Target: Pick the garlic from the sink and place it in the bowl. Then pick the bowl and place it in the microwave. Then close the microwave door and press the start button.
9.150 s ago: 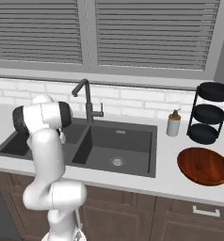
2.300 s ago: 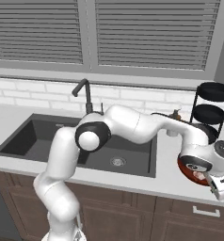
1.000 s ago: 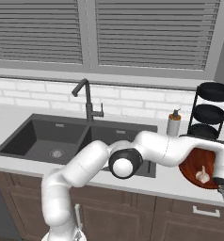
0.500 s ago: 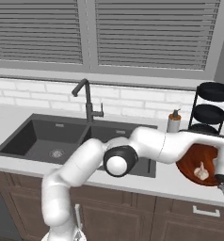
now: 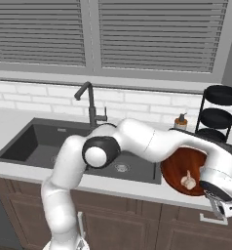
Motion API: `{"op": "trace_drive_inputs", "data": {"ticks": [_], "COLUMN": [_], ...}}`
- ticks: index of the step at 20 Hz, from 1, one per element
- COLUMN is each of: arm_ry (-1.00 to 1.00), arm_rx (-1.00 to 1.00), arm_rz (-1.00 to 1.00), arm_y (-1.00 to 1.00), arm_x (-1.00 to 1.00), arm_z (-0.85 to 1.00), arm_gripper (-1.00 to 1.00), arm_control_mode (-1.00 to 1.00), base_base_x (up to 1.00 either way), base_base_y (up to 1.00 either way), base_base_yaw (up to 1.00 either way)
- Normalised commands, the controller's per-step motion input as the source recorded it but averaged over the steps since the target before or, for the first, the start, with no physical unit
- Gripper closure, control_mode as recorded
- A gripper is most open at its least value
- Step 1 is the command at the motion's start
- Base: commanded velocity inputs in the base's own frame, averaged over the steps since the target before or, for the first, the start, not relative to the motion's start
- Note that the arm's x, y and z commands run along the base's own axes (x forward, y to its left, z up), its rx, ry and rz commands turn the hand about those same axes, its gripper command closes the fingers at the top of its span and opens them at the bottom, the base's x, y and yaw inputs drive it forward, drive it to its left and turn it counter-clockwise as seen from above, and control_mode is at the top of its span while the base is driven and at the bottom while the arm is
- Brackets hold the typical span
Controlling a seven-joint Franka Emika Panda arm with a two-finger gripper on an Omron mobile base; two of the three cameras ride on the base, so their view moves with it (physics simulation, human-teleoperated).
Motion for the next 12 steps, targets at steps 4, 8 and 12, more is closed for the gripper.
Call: {"op": "trace_drive_inputs", "data": {"ticks": [4,8,12], "arm_ry": [-0.02,0.00,0.00], "arm_rx": [-0.02,-0.11,-0.12], "arm_rz": [0.00,0.00,0.00], "arm_y": [0.87,1.00,0.98], "arm_x": [-0.11,0.00,-0.03], "arm_z": [0.25,0.49,0.69], "arm_gripper": [1.00,1.00,1.00], "arm_control_mode": [-1.00,-1.00,-1.00], "base_base_x": [0.00,0.00,0.00], "base_base_y": [0.00,0.00,0.00], "base_base_yaw": [0.00,0.00,0.00]}}
